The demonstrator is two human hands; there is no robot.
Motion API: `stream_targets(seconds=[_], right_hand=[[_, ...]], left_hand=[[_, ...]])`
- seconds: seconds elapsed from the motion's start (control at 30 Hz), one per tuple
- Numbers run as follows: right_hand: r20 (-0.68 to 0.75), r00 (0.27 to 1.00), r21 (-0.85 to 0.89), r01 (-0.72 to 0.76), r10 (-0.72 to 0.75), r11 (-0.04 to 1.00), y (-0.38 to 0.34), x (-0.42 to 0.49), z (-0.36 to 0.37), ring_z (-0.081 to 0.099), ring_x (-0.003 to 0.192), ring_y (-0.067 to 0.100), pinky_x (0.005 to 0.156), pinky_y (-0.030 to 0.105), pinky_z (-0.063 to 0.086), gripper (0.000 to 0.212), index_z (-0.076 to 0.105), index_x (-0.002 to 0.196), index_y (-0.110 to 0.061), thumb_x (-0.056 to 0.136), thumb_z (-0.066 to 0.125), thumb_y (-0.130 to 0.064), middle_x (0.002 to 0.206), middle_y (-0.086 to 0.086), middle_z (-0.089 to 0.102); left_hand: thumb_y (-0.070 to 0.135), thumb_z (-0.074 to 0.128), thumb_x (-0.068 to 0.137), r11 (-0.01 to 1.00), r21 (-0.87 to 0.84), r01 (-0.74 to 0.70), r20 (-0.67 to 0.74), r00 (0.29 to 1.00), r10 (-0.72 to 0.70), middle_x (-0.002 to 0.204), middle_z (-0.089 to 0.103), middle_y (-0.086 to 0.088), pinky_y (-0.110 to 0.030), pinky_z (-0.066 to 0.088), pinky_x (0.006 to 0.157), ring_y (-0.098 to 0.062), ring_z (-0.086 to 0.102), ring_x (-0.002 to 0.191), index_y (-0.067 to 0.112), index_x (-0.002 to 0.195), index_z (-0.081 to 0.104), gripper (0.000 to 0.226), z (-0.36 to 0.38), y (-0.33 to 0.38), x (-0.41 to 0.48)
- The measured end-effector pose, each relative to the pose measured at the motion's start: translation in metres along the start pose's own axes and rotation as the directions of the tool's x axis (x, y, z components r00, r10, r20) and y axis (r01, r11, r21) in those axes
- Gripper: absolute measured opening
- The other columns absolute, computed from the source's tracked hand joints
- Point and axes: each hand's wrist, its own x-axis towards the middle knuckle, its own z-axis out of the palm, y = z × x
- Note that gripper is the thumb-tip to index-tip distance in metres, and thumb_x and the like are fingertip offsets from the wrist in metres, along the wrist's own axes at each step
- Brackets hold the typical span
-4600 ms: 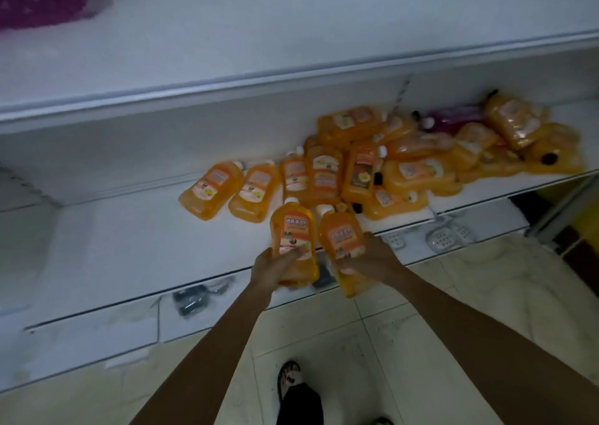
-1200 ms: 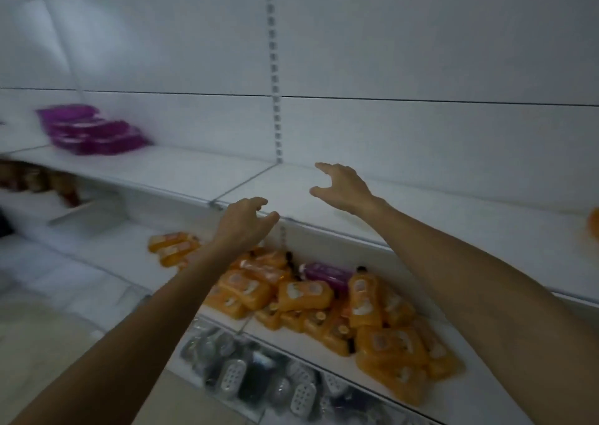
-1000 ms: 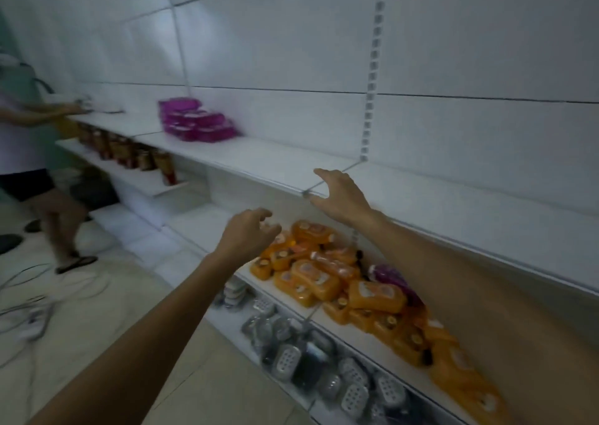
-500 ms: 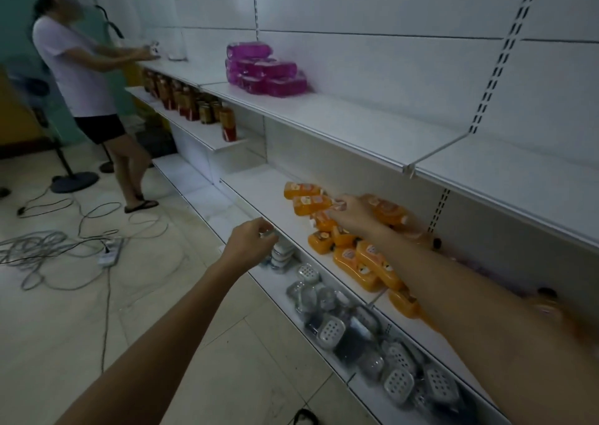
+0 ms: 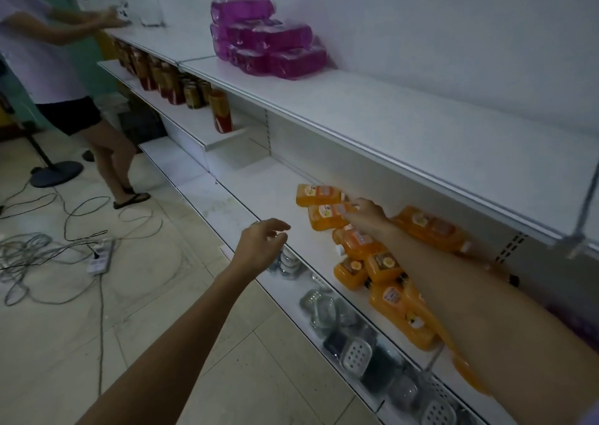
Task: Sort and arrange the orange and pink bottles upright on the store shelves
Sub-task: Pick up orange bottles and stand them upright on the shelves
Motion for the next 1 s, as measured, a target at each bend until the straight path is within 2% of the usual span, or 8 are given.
stream_targets(seconds=[0.1,0.2,0.3,0.43,0.6,0.7,0.77,1.0], right_hand=[[0.004,0.999,-0.012,-0.053,0.053,0.999,-0.007,0.036,0.013,0.052,0.101,0.02,0.078,0.026,0.04,0.036,0.05,0.128,-0.008,0.095,0.049,-0.022,0.122,0.01,0.056],[-0.008,0.993,0.0,-0.117,0.117,0.993,-0.014,0.07,0.031,0.051,0.119,0.027,0.092,0.032,0.044,0.046,0.043,0.137,-0.009,0.095,0.049,-0.027,0.132,0.012,0.052],[-0.029,0.983,0.017,-0.18,0.18,0.984,-0.012,0.102,0.053,0.051,0.119,0.028,0.099,0.038,0.045,0.047,0.042,0.138,-0.012,0.095,0.048,-0.028,0.133,0.011,0.052],[-0.028,0.944,0.116,-0.324,0.329,0.939,0.001,0.129,0.088,0.052,0.105,0.024,0.091,0.037,0.045,0.041,0.041,0.134,-0.005,0.096,0.048,-0.019,0.114,0.01,0.051],[0.001,0.911,0.146,-0.408,0.412,0.901,0.024,0.155,0.115,0.051,0.095,0.018,0.075,0.03,0.046,0.058,0.028,0.147,-0.022,0.094,0.051,-0.023,0.113,0.006,0.054],[-0.052,0.936,0.032,-0.348,0.349,0.937,0.033,0.18,0.121,0.045,0.126,0.026,0.1,0.04,0.043,0.06,0.026,0.146,-0.031,0.091,0.05,-0.037,0.141,0.003,0.041],[-0.008,0.939,-0.023,-0.344,0.344,0.939,0.064,0.213,0.131,0.038,0.134,0.028,0.101,0.046,0.044,0.064,0.027,0.141,-0.043,0.081,0.046,-0.053,0.149,0.002,0.032],[-0.02,0.933,-0.186,-0.357,0.359,0.916,0.027,0.216,0.124,0.02,0.143,0.027,0.109,0.046,0.035,0.066,0.02,0.149,-0.03,0.092,0.051,-0.023,0.156,0.002,0.017]], left_hand=[[0.014,0.055,0.09,1.0,0.007,-0.021,0.026,0.999,0.021,0.118,0.065,-0.004,-0.02,0.04,0.085,-0.016,0.06,0.103,0.014,0.114,0.065,0.026,-0.005,-0.018,0.035],[0.014,0.053,0.092,1.0,0.009,-0.007,0.056,0.998,0.006,0.123,0.062,-0.005,-0.02,0.039,0.084,-0.018,0.059,0.107,0.011,0.121,0.06,0.03,-0.013,-0.043,0.078],[0.015,0.053,0.092,1.0,0.004,-0.011,0.1,0.995,0.011,0.126,0.06,-0.007,-0.02,0.038,0.083,-0.019,0.058,0.108,0.009,0.124,0.057,0.032,-0.017,-0.073,0.125],[0.014,0.054,0.092,1.0,0.02,-0.022,0.193,0.981,0.018,0.125,0.06,-0.007,-0.021,0.038,0.082,-0.019,0.057,0.107,0.009,0.123,0.057,0.032,-0.019,-0.109,0.179],[0.013,0.054,0.092,0.994,0.077,-0.074,0.297,0.954,0.048,0.126,0.06,-0.008,-0.024,0.041,0.087,-0.023,0.058,0.109,0.008,0.122,0.058,0.031,0.002,-0.132,0.245],[0.017,0.056,0.091,0.968,0.171,-0.181,0.44,0.893,0.089,0.13,0.057,-0.009,-0.028,0.041,0.095,-0.025,0.054,0.116,0.008,0.126,0.054,0.037,0.032,-0.135,0.279],[0.021,0.057,0.09,0.936,0.244,-0.252,0.491,0.865,0.105,0.133,0.055,-0.01,-0.033,0.039,0.1,-0.027,0.05,0.121,0.009,0.13,0.051,0.042,0.052,-0.133,0.303],[0.027,0.058,0.089,0.894,0.295,-0.338,0.569,0.814,0.12,0.146,0.038,-0.011,-0.043,0.035,0.108,-0.029,0.036,0.133,0.009,0.137,0.042,0.054,0.097,-0.138,0.344]])
